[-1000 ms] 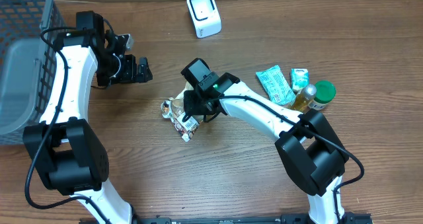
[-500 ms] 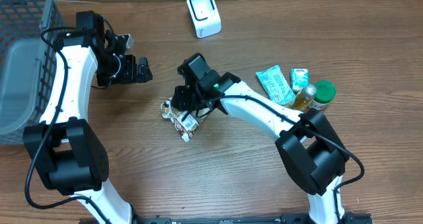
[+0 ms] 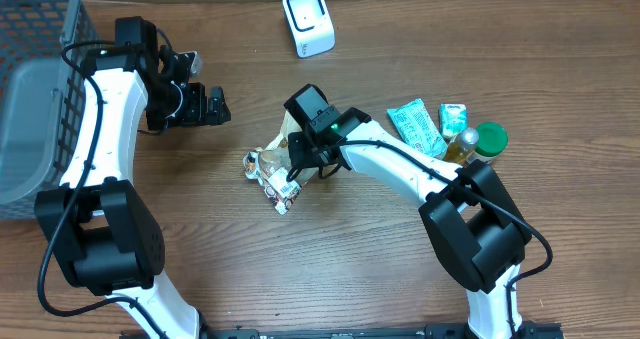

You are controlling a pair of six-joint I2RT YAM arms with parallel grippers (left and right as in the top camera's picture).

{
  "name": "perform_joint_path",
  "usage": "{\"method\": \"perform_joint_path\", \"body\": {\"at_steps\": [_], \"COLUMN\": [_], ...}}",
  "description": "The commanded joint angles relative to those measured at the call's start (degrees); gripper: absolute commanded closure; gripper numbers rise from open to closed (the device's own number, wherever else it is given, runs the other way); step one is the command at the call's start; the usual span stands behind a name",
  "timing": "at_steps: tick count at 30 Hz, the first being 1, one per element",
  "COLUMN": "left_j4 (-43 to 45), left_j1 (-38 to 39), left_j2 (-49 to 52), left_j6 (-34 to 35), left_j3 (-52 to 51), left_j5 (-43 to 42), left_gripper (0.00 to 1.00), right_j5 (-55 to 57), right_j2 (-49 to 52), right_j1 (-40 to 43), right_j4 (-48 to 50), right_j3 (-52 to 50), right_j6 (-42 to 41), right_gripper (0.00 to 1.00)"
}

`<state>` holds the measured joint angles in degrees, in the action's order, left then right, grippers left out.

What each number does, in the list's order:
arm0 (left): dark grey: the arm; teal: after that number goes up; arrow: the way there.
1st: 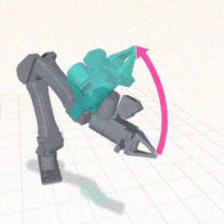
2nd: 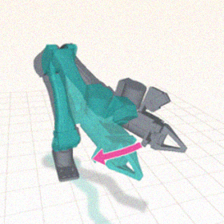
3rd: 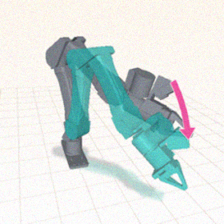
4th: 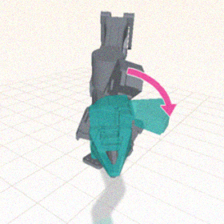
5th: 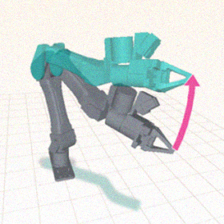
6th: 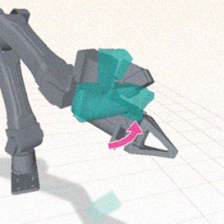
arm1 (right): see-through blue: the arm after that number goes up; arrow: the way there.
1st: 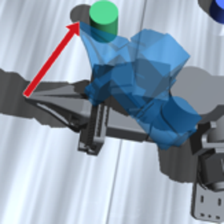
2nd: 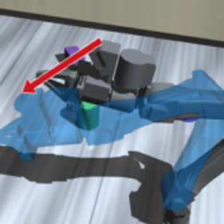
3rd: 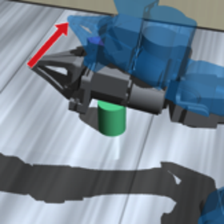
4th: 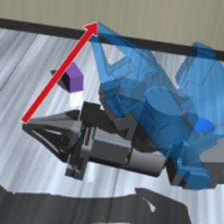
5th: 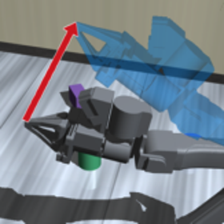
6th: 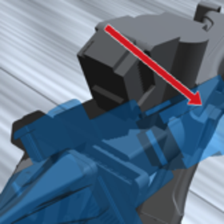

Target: Scan the item barcode

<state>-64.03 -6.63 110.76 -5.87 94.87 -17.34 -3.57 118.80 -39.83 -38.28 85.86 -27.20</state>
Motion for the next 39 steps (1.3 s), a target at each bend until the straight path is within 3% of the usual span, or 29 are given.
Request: {"method": "perform_joint_path", "body": {"at_steps": [1,4,12,22,28,35,39], "left_j4": [0.04,0.02,0.02,0.04,0.04,0.02,1.62], "left_j1": [0.0,0.0,0.0,0.0,0.07,0.07,0.11], "left_j2": [-0.59,-0.59,-0.59,-0.59,-0.59,-0.59,-0.59], "left_j6": [1.18,1.18,1.18,1.18,1.18,1.18,1.2], "left_j3": [0.44,0.44,0.44,0.44,0.44,0.44,0.44], "left_j5": [-0.07,-0.04,-0.04,-0.07,-0.07,-0.07,-0.09], "left_gripper": [0.0,0.0,0.0,0.0,0.0,0.0,0.0], "right_j5": [0.96,0.61,-14.08,-14.43,-14.53,-14.45,-7.72], "right_j2": [0.74,0.74,0.76,0.63,-2.21,-4.13,-4.09], "right_j1": [-0.26,-0.28,-0.59,-5.18,-2.38,3.37,5.81], "right_j4": [-1.49,-4.0,-7.04,-4.92,-8.79,-11.93,-17.25], "right_j3": [-0.37,-0.37,-0.37,0.33,5.66,6.05,6.01], "right_j6": [0.24,-2.45,-3.23,-1.38,0.79,0.79,0.74], "right_gripper": [0.96,0.96,0.91,0.87,0.81,0.56,0.41]}}
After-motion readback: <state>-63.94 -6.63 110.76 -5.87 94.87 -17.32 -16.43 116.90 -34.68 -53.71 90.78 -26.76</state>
